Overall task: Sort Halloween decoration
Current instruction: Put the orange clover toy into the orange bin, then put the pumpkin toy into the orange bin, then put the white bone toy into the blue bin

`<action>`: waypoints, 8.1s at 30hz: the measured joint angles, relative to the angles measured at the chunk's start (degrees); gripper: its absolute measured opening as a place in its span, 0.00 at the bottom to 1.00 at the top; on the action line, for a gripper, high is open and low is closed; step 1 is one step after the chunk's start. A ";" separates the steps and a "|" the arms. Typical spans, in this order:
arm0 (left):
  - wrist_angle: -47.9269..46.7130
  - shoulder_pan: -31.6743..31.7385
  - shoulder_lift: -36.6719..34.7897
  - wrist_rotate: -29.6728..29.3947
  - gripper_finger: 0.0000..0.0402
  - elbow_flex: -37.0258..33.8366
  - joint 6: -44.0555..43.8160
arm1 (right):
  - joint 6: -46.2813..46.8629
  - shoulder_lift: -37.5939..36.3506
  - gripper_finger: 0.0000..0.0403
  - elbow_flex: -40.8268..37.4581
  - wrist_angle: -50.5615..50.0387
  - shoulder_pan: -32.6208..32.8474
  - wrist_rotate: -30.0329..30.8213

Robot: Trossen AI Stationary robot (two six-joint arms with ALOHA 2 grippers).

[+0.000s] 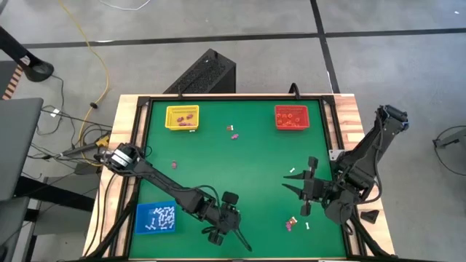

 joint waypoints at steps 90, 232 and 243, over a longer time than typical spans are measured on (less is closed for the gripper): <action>2.32 10.14 -1.15 -3.25 0.14 -4.02 10.95 | -0.04 0.43 0.33 0.00 0.37 -0.04 -0.69; -43.25 19.12 -44.37 -19.86 0.49 -8.24 -14.16 | 58.77 15.38 0.33 -1.62 -28.13 -19.45 -27.07; 52.44 -4.83 -65.65 -21.81 0.49 -59.29 -4.56 | 77.44 27.07 0.33 -1.60 -28.79 -23.12 -31.95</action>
